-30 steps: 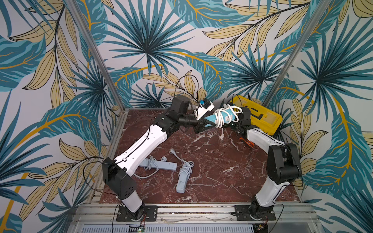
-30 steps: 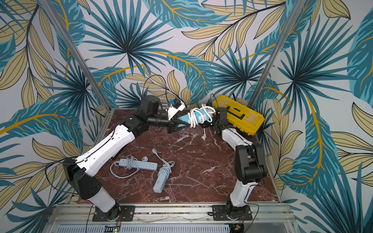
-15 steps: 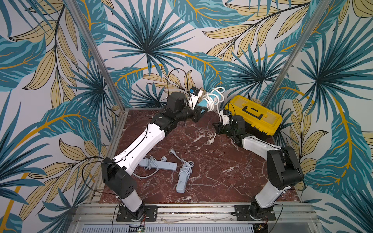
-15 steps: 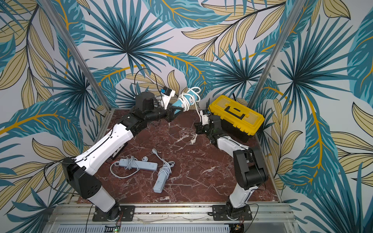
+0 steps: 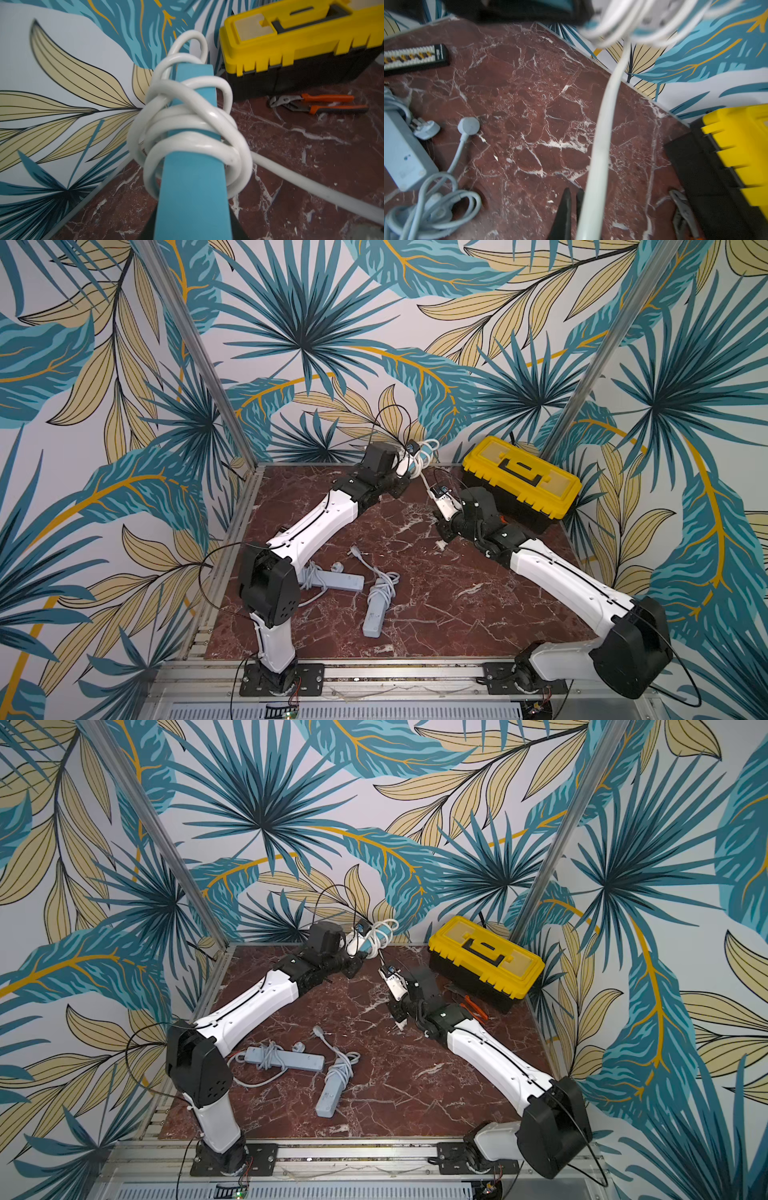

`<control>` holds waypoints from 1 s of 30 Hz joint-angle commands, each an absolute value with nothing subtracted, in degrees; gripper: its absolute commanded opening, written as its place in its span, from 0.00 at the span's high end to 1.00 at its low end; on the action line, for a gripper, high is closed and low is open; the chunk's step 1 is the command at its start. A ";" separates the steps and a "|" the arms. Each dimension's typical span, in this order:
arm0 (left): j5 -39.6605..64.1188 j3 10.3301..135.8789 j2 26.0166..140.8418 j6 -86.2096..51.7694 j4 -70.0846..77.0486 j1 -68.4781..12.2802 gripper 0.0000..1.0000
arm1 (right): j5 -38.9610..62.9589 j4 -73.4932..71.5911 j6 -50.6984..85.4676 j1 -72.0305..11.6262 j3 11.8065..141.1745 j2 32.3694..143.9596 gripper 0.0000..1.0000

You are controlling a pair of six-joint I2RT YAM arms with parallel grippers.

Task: Wrap the cord around the power strip
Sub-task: Wrap the power cord around the power strip.

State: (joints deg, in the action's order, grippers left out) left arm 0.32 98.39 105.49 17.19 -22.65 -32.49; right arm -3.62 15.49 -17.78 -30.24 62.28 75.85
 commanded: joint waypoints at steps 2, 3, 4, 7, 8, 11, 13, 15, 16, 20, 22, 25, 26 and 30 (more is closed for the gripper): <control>-0.93 94.66 103.08 21.79 -24.67 -29.73 1.00 | -6.21 25.80 -33.80 -31.99 68.76 69.70 1.00; 4.18 92.63 101.59 21.80 -25.82 -30.12 1.00 | -7.62 26.09 -36.99 -31.86 70.40 69.98 1.00; 9.22 91.47 100.54 21.85 -27.41 -30.34 1.00 | -8.81 26.02 -39.59 -31.86 71.70 70.48 1.00; 20.77 87.67 97.33 25.36 -34.10 -32.37 1.00 | -10.82 24.77 -47.39 -30.63 76.01 73.06 1.00; 23.77 86.69 96.42 27.12 -36.71 -33.53 1.00 | -10.61 24.45 -48.57 -29.86 78.08 74.20 1.00; 33.38 84.57 94.72 26.69 -41.05 -34.50 1.00 | -7.54 24.50 -51.60 -28.28 83.32 77.00 1.00; 40.33 82.31 92.78 26.98 -41.05 -34.46 1.00 | -3.97 25.96 -52.24 -27.04 86.50 79.10 1.00; 47.29 80.95 91.19 27.50 -41.04 -34.61 1.00 | 0.41 28.48 -51.65 -24.99 89.30 81.67 1.00; 50.63 80.65 90.50 27.43 -41.04 -34.67 1.00 | 4.07 30.70 -51.63 -23.32 90.64 83.05 0.97; 61.93 81.98 88.43 27.08 -41.05 -34.43 1.00 | 19.62 35.73 -48.37 -15.29 92.66 88.90 0.79; 66.35 83.72 88.34 25.65 -41.10 -33.69 1.00 | 25.15 36.77 -46.72 -13.28 91.78 91.05 0.69; 69.04 86.13 88.16 24.03 -41.07 -32.95 1.00 | 32.27 32.36 -41.49 -12.10 86.59 90.78 0.60; 68.55 86.82 88.11 23.91 -41.09 -32.90 1.00 | 34.46 28.92 -38.20 -11.68 84.00 90.13 0.59; 67.62 89.45 88.57 23.24 -41.07 -32.96 1.00 | 40.90 14.84 -27.26 -10.45 74.68 87.66 0.57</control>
State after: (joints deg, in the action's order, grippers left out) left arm 59.92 85.56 90.65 22.17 -42.13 -32.53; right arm 32.80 26.83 -37.78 -11.49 78.70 89.30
